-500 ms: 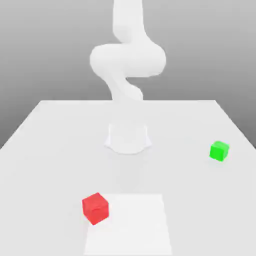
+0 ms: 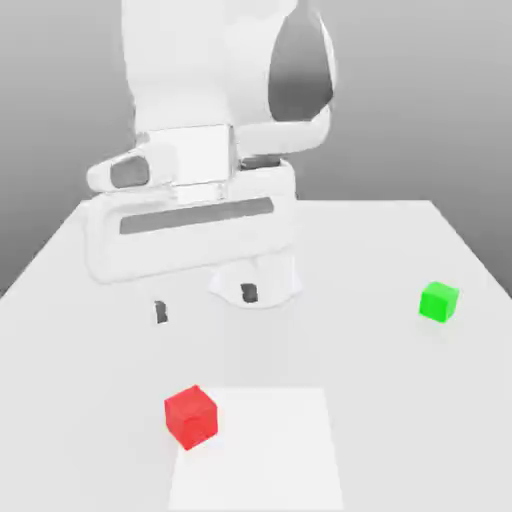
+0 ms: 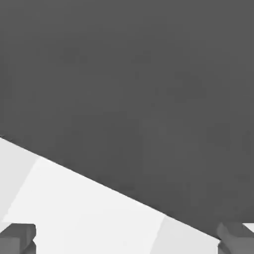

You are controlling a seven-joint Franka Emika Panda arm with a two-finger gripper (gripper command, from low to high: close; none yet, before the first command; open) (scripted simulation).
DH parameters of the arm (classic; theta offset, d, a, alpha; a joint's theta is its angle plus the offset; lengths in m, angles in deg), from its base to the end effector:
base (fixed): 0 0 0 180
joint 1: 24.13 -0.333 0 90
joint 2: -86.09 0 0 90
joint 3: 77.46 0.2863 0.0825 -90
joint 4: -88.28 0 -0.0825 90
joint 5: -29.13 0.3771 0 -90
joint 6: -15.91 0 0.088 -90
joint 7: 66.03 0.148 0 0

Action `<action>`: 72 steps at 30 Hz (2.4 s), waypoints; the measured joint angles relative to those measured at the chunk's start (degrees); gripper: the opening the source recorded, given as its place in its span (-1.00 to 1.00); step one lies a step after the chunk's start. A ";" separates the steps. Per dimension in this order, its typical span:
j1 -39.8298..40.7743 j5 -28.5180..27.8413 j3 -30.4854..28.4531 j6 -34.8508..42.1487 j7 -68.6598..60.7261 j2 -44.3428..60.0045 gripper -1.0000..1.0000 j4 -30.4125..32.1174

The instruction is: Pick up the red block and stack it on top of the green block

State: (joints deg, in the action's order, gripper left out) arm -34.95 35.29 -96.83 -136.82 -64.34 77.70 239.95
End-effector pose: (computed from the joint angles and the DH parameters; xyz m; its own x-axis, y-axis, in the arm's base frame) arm 0.4376 -0.0609 0.2402 0.9510 -0.2730 0.1449 -0.2577 -0.9593 -0.1158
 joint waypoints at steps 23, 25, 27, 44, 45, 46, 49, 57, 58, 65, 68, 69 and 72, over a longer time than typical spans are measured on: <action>8.96 7.98 8.30 -16.50 -17.95 22.63 -1.00 3.80; 7.56 5.22 6.26 -14.58 -15.96 20.14 -1.00 4.16; 6.36 2.32 4.38 -12.41 -13.86 17.40 -1.00 4.59; -14.70 3.50 11.98 -3.97 -12.60 5.29 -1.00 8.16; -16.24 3.89 12.76 -3.77 -12.72 4.82 -1.00 8.35; -17.67 4.25 13.57 -3.57 -12.81 4.35 -1.00 8.54; -21.38 5.11 16.36 -2.99 -12.95 2.95 -1.00 9.13; -31.29 6.30 25.32 -1.61 -12.56 -0.59 -1.00 10.75; -32.53 6.32 26.46 -1.45 -12.42 -1.00 -1.00 10.96; -40.88 5.78 34.58 -0.50 -10.98 -3.43 -1.00 12.47; -44.26 5.15 38.14 -0.15 -10.09 -4.23 -1.00 13.14; -45.33 4.87 39.32 -0.06 -9.75 -4.42 -1.00 13.36; -45.78 2.84 41.35 -2.00 -8.15 -2.45 -1.00 13.46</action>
State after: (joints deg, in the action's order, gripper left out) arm -80.72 38.14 -55.48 -138.82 -72.49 75.25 253.41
